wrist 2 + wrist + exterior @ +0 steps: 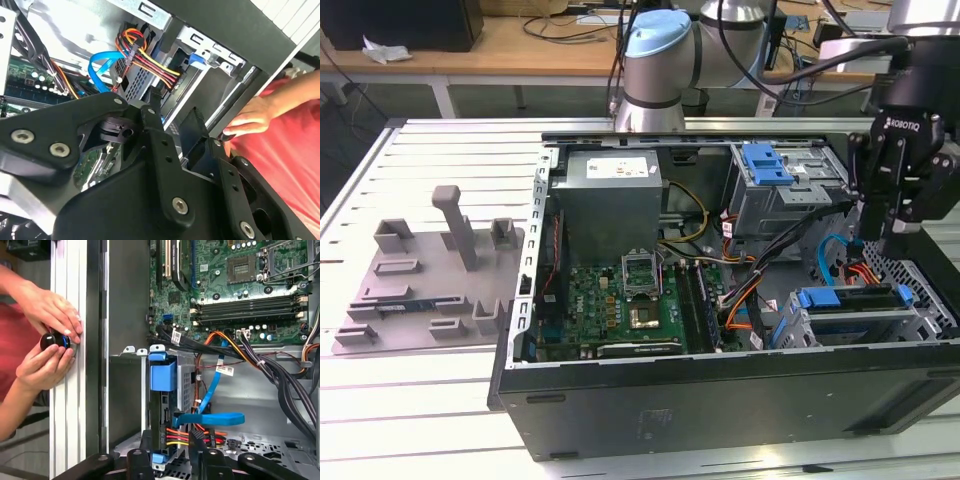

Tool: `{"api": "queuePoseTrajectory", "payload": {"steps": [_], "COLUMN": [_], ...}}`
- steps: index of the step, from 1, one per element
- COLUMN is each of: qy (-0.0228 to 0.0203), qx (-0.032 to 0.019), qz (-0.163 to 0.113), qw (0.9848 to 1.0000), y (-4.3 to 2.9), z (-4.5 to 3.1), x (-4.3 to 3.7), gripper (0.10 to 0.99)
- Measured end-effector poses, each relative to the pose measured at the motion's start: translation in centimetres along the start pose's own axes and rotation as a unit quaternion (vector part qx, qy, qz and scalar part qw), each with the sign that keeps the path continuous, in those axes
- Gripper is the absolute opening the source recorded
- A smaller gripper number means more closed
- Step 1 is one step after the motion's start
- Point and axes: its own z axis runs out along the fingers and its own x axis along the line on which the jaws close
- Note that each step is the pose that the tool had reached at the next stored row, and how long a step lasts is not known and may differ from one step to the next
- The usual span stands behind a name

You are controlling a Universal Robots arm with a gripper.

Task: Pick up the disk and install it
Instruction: 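Insert the second disk wire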

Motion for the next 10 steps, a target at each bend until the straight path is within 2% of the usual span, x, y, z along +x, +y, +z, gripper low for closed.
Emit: {"api": "queuePoseTrajectory", "payload": {"steps": [5, 10], "qy": [0.0032, 0.0048], "qx": [-0.0083, -0.0106], "qz": [0.007, 0.010], "qw": [0.9999, 0.9999], "y": [0.33, 0.67], "z": [0.17, 0.05], "x": [-0.16, -0.54], "gripper": [0.420, 0.420]}}
